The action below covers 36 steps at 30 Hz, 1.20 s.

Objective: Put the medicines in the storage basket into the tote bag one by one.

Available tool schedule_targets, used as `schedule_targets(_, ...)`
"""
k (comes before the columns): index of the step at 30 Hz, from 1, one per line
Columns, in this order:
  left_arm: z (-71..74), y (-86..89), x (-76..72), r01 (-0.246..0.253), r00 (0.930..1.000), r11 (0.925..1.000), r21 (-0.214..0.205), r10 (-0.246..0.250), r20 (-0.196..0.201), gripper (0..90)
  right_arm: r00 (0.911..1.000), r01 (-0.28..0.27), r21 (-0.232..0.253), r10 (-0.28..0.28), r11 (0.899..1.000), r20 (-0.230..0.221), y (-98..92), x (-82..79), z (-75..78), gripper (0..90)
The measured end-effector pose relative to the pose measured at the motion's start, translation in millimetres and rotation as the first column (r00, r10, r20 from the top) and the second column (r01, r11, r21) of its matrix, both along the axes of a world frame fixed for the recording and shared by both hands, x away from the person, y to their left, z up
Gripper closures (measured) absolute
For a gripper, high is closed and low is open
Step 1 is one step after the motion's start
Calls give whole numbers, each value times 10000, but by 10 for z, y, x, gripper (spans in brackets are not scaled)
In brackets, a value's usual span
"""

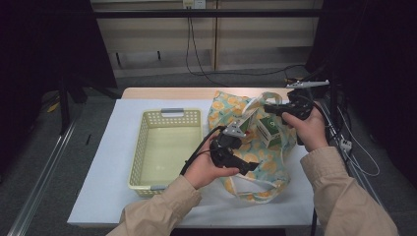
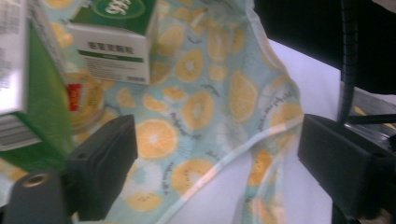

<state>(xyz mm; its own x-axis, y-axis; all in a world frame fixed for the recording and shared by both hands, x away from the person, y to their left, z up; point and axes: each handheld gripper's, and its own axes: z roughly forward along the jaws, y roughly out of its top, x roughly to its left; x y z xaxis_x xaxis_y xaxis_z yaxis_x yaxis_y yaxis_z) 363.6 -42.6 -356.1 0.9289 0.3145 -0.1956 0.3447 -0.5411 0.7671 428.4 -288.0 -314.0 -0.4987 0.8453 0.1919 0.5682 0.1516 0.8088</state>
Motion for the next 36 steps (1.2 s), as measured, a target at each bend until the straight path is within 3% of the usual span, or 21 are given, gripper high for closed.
schedule_targets(8, -194, -51, -99, 302, 9995, 9995, 64, -302, -97, 94, 10000, 9, -12, -9, 10000, -15, -20, -9, -9, 898)
schedule_targets(10, -235, -79, -120, 382, 9992, 9982, 453, -384, 53, 108, 10000, 1, 10, -1, 10000, -14, -22, -13, -6, 898)
schedule_targets(11, -268, -96, -131, 477, 9988, 9986, 243, -475, -81, 111, 10000, 16, 26, -16, 10000, -7, -22, -15, -7, 898)
schedule_targets(13, -315, -126, -148, 591, 9982, 9977, 336, -589, -72, 126, 10000, -5, -27, 5, 10000, -10, -24, -18, -12, 898)
schedule_targets(14, -336, -141, -161, 474, 9989, 9972, 576, -477, 32, 132, 10000, -12, -10, 12, 10000, -18, -24, -20, -14, 898)
schedule_targets(18, -473, -202, -161, 488, 9988, 9967, 647, -482, -108, 139, 10000, -14, 9, 14, 10000, -31, -25, -17, -18, 898)
schedule_targets(21, -583, -247, -154, 451, 9989, 9948, 919, -441, -129, 166, 10000, -34, 15, 34, 10000, -55, -22, -14, -21, 898)
schedule_targets(24, -678, -294, -121, 345, 9994, 9884, 1479, -345, -31, 193, 10000, -36, 2, 36, 10000, -54, -26, -10, -24, 898)
schedule_targets(27, -764, -331, -74, 214, 9997, 9894, 1438, -201, -111, 240, 10000, -52, 42, 52, 10000, -68, -29, -9, -26, 898)
schedule_targets(33, -883, -359, -12, 362, 9993, 9807, 1921, -356, -67, 304, 9999, -77, 58, 77, 10000, -72, -42, -4, -30, 898)
schedule_targets(36, -921, -358, -21, 247, 9991, 9824, 1849, -307, 297, 354, 9999, -76, 67, 77, 9999, -91, -53, -1, -36, 898)
